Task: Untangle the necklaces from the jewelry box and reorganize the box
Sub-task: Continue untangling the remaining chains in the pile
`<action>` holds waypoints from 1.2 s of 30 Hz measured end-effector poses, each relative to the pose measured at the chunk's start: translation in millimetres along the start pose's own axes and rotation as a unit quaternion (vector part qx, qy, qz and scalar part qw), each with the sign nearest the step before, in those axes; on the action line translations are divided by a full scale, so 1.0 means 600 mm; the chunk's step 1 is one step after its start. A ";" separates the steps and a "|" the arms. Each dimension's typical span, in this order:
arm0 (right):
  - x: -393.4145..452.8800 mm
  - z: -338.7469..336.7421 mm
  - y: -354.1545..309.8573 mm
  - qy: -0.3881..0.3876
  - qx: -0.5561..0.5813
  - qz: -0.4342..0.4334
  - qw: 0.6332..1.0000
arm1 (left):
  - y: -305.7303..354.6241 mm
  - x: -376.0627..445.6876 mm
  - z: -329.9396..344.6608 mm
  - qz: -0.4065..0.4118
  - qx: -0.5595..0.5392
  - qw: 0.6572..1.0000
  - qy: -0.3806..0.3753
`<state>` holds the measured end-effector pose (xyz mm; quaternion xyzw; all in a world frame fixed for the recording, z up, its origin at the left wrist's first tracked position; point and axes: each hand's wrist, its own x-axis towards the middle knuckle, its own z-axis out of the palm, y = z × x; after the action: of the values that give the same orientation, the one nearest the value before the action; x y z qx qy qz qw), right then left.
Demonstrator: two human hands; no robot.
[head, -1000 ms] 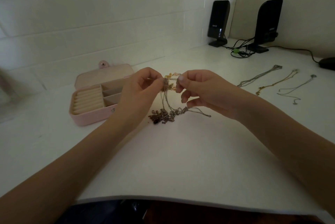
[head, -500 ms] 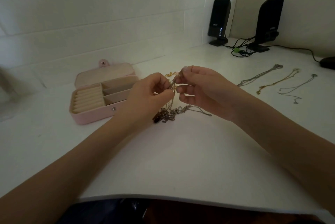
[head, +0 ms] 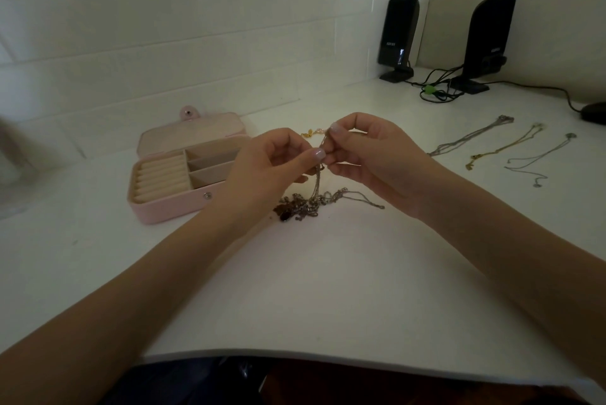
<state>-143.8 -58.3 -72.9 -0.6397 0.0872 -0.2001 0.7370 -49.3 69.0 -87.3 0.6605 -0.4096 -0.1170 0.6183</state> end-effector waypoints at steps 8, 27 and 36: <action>0.002 0.000 -0.005 0.001 0.086 0.033 0.996 | -0.002 -0.003 -0.001 0.030 0.019 0.999 -0.034; 0.006 -0.006 -0.007 0.135 0.105 -0.016 0.985 | -0.008 -0.002 0.002 -0.023 0.001 0.999 -0.031; 0.000 -0.002 -0.007 0.109 0.033 -0.014 0.993 | 0.001 -0.004 0.002 -0.048 -0.042 0.997 -0.031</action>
<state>-145.4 -60.0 -69.0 -0.5902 0.1520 -0.2816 0.7411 -51.8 69.7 -88.0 0.6491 -0.3913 -0.1842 0.6258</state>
